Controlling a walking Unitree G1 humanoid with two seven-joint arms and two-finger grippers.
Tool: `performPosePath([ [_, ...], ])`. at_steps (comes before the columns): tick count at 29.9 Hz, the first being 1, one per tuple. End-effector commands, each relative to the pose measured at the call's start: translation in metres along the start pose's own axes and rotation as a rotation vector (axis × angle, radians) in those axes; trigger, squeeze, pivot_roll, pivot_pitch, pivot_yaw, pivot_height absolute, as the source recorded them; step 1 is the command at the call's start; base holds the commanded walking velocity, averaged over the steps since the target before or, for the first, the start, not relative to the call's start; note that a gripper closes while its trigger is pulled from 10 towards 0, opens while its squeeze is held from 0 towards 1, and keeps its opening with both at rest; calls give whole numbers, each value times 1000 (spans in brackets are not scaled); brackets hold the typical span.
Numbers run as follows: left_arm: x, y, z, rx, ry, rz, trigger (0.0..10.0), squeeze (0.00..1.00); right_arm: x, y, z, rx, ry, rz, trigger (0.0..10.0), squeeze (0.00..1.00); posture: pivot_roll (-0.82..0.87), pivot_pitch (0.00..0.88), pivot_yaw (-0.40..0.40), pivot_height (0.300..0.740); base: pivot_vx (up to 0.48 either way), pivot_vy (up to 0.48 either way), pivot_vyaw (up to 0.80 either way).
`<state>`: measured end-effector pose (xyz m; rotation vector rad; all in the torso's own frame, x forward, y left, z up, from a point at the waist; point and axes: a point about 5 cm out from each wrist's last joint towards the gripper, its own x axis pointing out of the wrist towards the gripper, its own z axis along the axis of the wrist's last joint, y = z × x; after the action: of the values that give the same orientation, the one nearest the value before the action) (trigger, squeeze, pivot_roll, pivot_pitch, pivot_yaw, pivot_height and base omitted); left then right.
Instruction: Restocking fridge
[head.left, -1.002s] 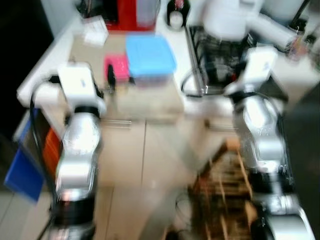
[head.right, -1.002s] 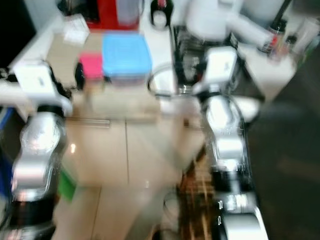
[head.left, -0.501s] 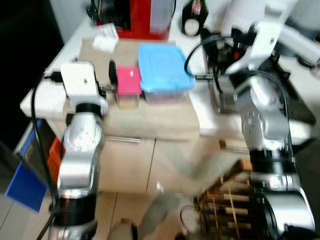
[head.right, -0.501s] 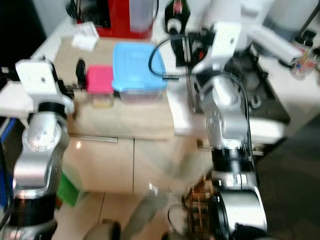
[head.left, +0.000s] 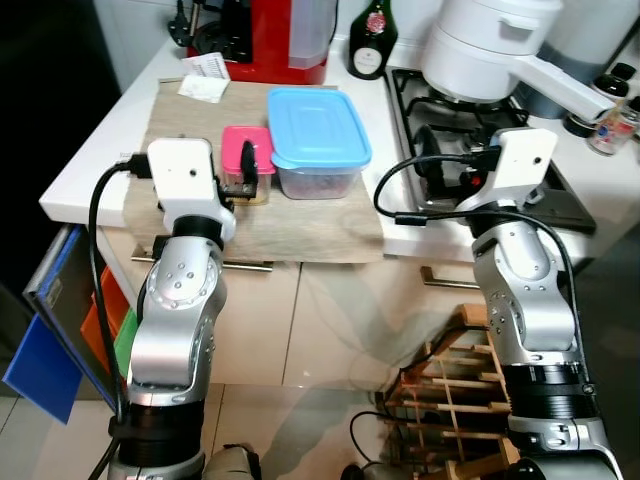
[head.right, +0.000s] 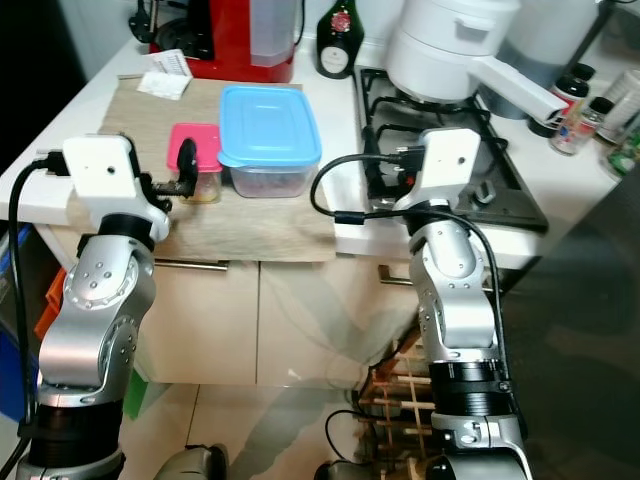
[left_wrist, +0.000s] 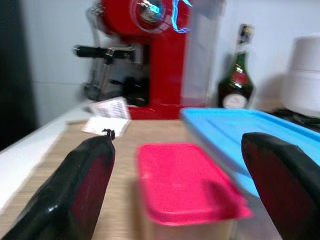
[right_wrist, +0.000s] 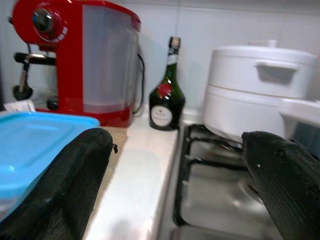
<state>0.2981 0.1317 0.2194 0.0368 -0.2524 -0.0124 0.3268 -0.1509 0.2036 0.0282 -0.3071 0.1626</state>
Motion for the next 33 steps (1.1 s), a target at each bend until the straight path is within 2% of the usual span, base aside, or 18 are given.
performPosePath([
  [1,-3,-12,0,-4,28,-67,10000,0,-1,-2,4,-10,-10,-11,10000,0,-11,77,-108,740,0,0,0],
  [6,-10,-25,-4,-1,92,-96,10000,0,-4,-2,1,-4,8,-17,10000,0,-15,89,-134,740,0,0,0],
  [8,-12,-34,0,7,85,-128,10000,0,-6,-1,-2,1,25,-8,10000,0,-12,96,-156,740,0,0,0],
  [12,-11,-36,-5,19,128,-106,10000,0,-7,2,-6,-1,47,22,10000,0,-11,97,-169,740,0,0,0],
  [14,-10,-29,-10,34,169,-39,10000,0,-6,4,-8,-6,57,41,10000,0,-9,96,-183,740,0,0,0],
  [17,-10,-23,-10,47,182,5,10000,0,-6,4,-8,-6,60,44,10000,0,-8,98,-184,740,0,0,0],
  [20,-12,-21,-8,55,176,14,10000,0,-5,5,-9,-4,64,44,10000,0,-8,101,-183,740,0,0,0],
  [22,-11,-22,-3,64,140,13,10000,0,-7,5,-11,0,70,44,10000,0,-8,100,-180,740,0,0,0],
  [25,-9,-19,-3,106,138,29,10000,0,-7,6,-11,1,72,44,10000,0,-6,98,-176,740,0,0,0],
  [28,-8,-11,-10,136,180,65,10000,0,-7,6,-12,4,73,40,10000,0,-4,96,-171,740,0,0,0],
  [31,-6,5,-17,215,217,141,10000,0,-7,5,-13,4,73,36,10000,0,-4,96,-167,740,0,0,0],
  [33,-4,14,-18,230,225,183,10000,0,-8,4,-13,3,74,33,10000,0,-3,95,-165,740,0,0,0],
])
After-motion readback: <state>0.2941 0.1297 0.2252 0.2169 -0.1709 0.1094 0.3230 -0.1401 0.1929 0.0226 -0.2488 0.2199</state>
